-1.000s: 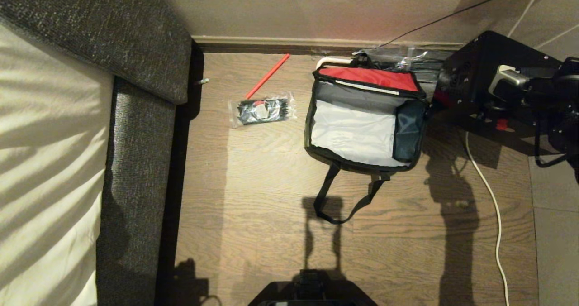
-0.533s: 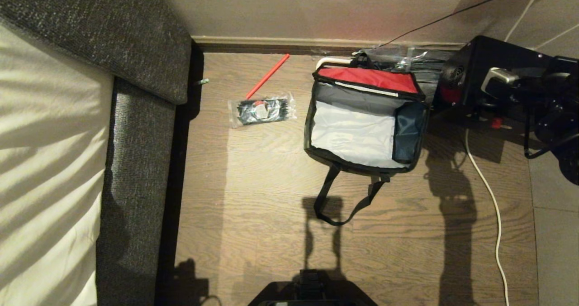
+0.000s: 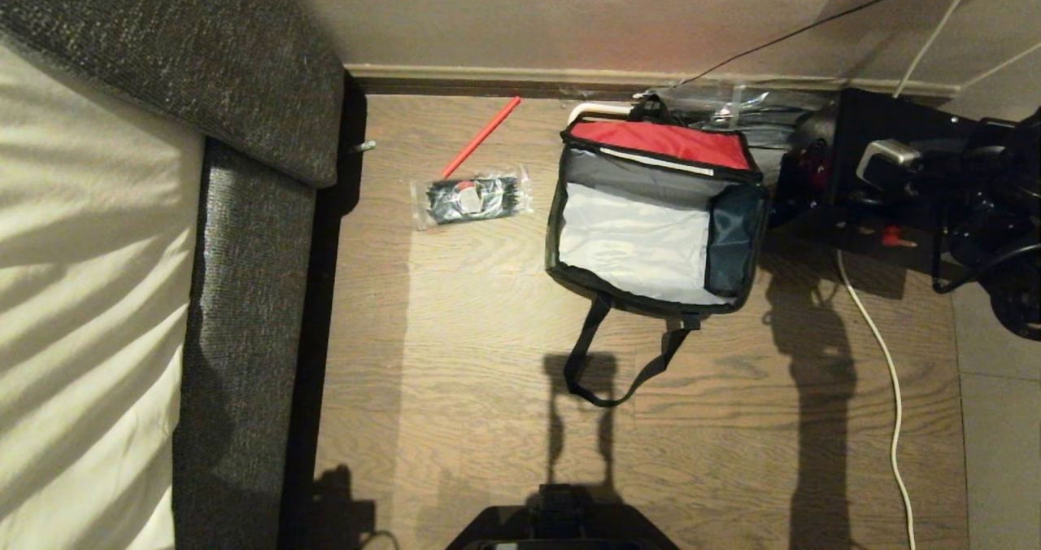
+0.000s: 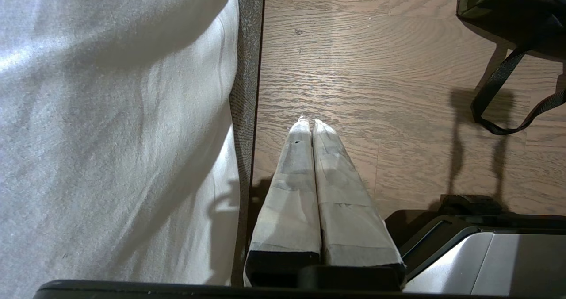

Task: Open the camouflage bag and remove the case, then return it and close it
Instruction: Release the handle

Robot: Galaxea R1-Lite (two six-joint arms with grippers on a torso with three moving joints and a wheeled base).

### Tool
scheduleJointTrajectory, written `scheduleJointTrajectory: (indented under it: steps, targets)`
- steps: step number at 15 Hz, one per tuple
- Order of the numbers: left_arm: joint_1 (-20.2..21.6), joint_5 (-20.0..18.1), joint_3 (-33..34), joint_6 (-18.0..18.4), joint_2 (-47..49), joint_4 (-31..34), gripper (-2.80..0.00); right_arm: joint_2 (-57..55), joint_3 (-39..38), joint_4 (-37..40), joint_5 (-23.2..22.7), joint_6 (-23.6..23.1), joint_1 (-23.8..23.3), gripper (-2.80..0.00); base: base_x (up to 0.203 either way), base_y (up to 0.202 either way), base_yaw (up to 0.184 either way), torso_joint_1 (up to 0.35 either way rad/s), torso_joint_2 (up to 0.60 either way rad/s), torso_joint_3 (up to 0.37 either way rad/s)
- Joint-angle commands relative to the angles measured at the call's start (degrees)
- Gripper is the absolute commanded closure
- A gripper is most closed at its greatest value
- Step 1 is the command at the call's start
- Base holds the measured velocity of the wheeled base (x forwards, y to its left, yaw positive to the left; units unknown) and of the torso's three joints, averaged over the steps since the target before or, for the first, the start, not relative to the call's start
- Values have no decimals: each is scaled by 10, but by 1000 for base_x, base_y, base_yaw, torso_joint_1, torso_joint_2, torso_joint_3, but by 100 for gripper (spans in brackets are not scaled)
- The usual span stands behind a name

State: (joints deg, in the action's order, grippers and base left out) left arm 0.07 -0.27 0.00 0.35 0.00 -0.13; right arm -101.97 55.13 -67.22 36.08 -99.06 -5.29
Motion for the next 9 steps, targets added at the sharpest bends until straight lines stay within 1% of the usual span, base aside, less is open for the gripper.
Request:
scheduleJointTrajectory:
  steps: [1, 6, 9]
  targets:
    - [0, 0, 1, 0, 0, 0, 0, -13, 0, -6, 1, -4, 2, 0, 0, 0, 0, 0, 0, 0]
    - [0, 0, 1, 0, 0, 0, 0, -48, 4, -24, 1, -3, 26, 0, 0, 0, 0, 0, 0, 0]
    - [0, 0, 1, 0, 0, 0, 0, -57, 18, -26, 1, 20, 53, 0, 0, 0, 0, 0, 0, 0]
